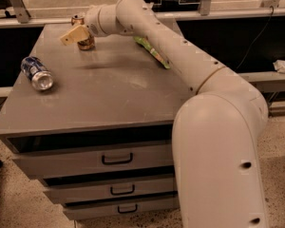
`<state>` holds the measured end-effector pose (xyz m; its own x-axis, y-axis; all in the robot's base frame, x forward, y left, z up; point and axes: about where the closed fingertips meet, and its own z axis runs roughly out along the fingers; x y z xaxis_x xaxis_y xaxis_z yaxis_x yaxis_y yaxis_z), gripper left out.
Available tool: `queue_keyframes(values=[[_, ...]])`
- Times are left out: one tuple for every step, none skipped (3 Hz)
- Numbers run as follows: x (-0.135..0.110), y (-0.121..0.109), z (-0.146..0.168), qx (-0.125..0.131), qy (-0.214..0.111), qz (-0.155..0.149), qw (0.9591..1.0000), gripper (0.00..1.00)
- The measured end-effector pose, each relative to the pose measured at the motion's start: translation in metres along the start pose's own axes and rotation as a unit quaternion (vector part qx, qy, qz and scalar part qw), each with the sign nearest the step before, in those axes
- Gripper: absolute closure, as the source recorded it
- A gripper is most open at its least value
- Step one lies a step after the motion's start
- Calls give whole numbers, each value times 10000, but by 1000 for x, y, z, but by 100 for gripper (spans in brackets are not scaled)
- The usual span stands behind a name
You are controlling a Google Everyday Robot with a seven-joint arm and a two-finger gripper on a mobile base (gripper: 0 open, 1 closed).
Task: Pick orange can
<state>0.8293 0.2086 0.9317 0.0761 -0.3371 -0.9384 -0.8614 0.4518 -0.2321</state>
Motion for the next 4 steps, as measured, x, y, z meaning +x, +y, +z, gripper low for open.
queue_keyframes(values=[[14,-17,4,300,213,24,9993,0],[30,-37,4,564,423,36,9975,0],[39,-46,9,589,515,97,9969,0],[43,-47,15,550,578,141,9967,3]])
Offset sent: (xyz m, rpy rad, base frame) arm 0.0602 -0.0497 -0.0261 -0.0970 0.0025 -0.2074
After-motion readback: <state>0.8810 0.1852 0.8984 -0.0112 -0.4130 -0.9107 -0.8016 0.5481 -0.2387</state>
